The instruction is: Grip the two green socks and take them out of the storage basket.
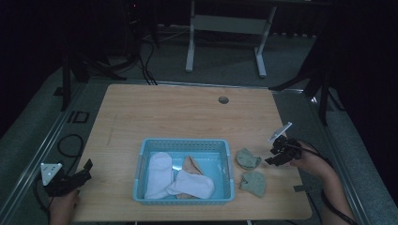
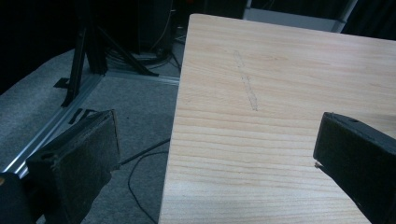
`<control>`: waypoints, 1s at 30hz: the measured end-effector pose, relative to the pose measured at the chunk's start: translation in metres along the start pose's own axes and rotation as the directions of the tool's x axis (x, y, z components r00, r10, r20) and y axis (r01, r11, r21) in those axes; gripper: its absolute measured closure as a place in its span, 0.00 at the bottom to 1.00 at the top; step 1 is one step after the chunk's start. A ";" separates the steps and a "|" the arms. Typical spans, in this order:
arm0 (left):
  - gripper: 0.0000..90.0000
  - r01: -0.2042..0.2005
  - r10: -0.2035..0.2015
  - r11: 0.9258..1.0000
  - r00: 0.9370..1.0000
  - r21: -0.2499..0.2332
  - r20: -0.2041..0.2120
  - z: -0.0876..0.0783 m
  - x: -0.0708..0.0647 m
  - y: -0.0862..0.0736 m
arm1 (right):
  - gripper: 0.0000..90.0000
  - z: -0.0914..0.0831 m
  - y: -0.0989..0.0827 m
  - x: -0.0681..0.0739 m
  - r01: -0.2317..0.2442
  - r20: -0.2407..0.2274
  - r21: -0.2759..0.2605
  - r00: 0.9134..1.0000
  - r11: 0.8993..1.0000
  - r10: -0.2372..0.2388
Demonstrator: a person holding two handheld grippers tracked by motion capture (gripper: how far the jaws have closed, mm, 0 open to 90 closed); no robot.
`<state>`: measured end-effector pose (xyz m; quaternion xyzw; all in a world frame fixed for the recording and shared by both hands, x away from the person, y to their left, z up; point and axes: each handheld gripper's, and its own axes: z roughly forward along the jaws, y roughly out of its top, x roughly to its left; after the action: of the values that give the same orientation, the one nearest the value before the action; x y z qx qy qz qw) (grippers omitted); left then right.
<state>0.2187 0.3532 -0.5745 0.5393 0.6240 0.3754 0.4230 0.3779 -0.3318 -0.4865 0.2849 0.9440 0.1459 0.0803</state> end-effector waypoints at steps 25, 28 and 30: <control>0.01 0.000 0.000 1.000 1.000 0.000 0.000 0.000 0.000 0.000 | 0.22 0.012 -0.079 -0.006 -0.359 0.209 -0.306 0.878 0.882 0.430; 0.01 -0.002 0.002 1.000 1.000 -0.001 0.000 -0.001 0.000 0.000 | 0.12 0.015 -0.088 -0.008 -0.413 0.187 -0.342 0.850 0.844 0.492; 0.01 0.000 0.000 1.000 1.000 -0.001 0.000 0.000 0.000 0.000 | 0.11 0.017 -0.094 -0.008 -0.450 0.186 -0.350 0.826 0.821 0.532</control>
<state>0.2184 0.3533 -0.5744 0.5390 0.6240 0.3755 0.4232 0.3401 -0.4066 -0.5326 0.5231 0.7844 0.2578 0.2111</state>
